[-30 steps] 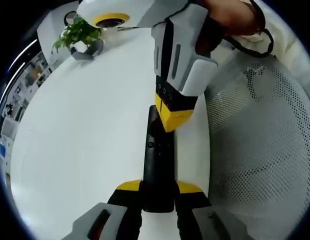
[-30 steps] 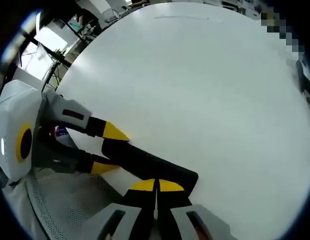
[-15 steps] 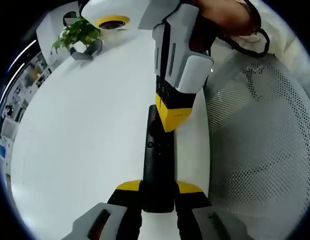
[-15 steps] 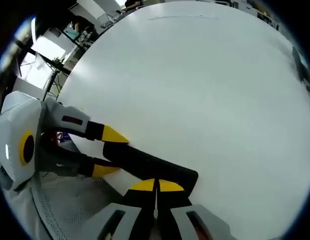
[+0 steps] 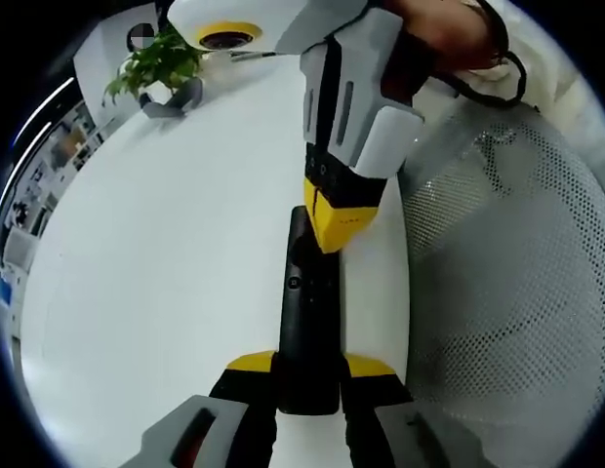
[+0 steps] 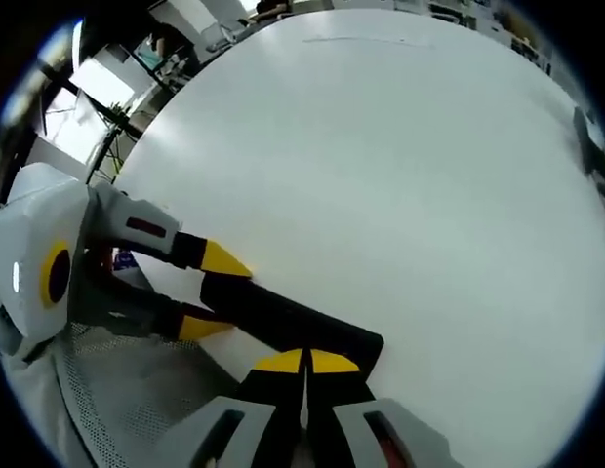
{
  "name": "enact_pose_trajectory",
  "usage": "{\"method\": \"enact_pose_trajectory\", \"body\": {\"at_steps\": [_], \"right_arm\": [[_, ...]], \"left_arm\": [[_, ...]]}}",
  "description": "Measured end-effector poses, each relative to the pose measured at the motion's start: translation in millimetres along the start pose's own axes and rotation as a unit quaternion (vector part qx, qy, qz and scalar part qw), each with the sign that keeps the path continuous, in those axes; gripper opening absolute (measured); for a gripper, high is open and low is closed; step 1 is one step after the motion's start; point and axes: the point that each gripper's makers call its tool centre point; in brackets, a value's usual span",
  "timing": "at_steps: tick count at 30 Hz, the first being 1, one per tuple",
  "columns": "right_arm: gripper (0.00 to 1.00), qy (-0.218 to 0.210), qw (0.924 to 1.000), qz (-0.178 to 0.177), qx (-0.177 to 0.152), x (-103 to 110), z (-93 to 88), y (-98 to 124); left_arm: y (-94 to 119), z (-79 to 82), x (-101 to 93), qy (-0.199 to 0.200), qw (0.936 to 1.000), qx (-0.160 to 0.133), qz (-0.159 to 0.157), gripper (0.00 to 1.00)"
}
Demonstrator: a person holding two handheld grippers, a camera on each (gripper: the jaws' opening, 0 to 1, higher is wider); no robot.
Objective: Press the specified remote control buttons in sequence, fully releasing each button before pressing the next.
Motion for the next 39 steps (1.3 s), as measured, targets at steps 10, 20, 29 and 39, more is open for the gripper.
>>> {"method": "enact_pose_trajectory", "body": {"at_steps": [10,20,29,39], "right_arm": [[0.00,0.001,1.0000,-0.001,-0.008,5,12.3,-2],[0.00,0.013,0.9996,-0.023,0.001,3,11.6,-6],[0.00,0.046,0.9980,-0.043,-0.006,3,11.3,-6],[0.00,0.024,0.9991,-0.029,-0.017,2,11.3,-5]], "left_arm": [[0,0.5,-0.2,0.002,1.0000,-0.005,0.001,0.24],[0,0.2,0.0,0.009,0.9999,-0.012,0.002,0.24],[1,0.3,0.7,0.018,0.9994,-0.028,0.007,0.24],[1,-0.1,0.0,0.008,0.9982,-0.058,0.013,0.24]]}}
Point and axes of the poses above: the point that each gripper's makers call its tool centre point, and the gripper's own axes: y roughly backward along the fingers, x roughly to its left, z roughly out of its top, and after that the axes turned 13 degrees about -y, right-handed
